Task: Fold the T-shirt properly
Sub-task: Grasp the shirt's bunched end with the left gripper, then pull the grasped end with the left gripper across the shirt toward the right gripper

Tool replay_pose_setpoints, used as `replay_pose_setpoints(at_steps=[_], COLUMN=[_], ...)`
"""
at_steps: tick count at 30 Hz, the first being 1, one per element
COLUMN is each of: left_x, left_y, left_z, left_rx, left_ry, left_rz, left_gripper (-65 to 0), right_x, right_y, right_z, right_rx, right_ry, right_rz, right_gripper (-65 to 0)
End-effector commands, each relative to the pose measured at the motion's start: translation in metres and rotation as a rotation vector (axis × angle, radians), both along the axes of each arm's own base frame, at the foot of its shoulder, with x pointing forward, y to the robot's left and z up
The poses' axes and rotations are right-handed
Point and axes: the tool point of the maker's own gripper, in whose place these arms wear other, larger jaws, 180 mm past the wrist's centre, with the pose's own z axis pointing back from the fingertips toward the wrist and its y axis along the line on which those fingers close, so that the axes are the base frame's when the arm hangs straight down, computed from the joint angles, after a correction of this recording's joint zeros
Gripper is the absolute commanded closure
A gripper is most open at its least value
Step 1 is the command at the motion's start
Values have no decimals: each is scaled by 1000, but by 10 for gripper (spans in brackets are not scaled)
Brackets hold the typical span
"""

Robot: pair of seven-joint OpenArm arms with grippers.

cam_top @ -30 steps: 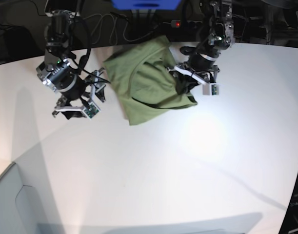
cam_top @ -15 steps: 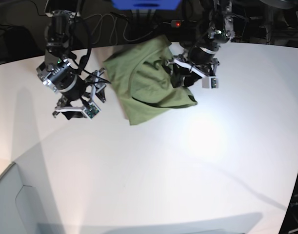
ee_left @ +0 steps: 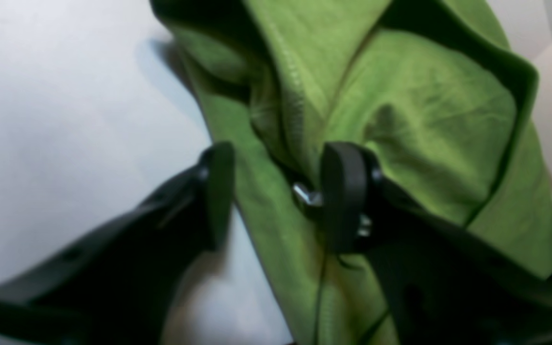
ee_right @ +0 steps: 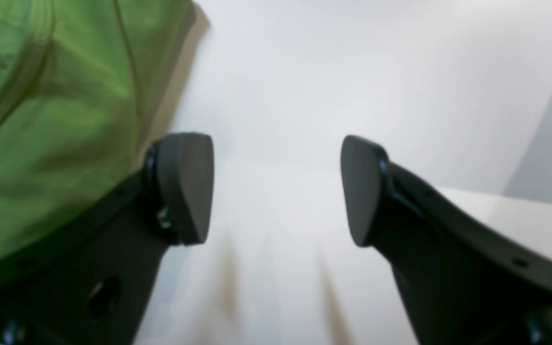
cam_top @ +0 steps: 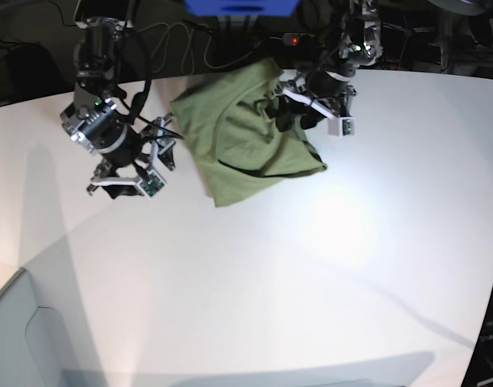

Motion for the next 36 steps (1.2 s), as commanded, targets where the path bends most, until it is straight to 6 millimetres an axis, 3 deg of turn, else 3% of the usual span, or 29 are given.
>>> replay_pose_setpoints(at_steps=[1,10,14,17,21,23,27,30,36], left_x=[4,-2,-13,-10,-5,-4,12,25,72], left_y=[-2,-3,-18,-29,-29,-28,-25,-28,-35], left_z=[9,-7,-22,-26,-28,-29,-25,-22,-20], left_rx=[-12,-19,-63,-102,-106,-96,-41,15,176], left_ry=[-38,6,59,71,69,69,38,47,43], left_rz=[-2,1,-25,-36,-34,-35,-132,-271,-506], left_gripper=[-328,-347,-340,-252,-34,0,0,0,0], right_x=[5,5,5,5,5,6,11,12,17], right_y=[4,4,4,4,3,-1,-9,-28,-61], right_z=[10,10,10,10,10,12,16,18,24], right_rx=[14,14,14,14,10,-1,-23,-37,-46], right_ry=[-39,-39,-39,-39,-39,-47,-61,-65,-85], right_rz=[25,25,25,25,22,23,22,-32,-141], right_gripper=[-400,-400,-400,-400,-400,-400,-400,-400,-400])
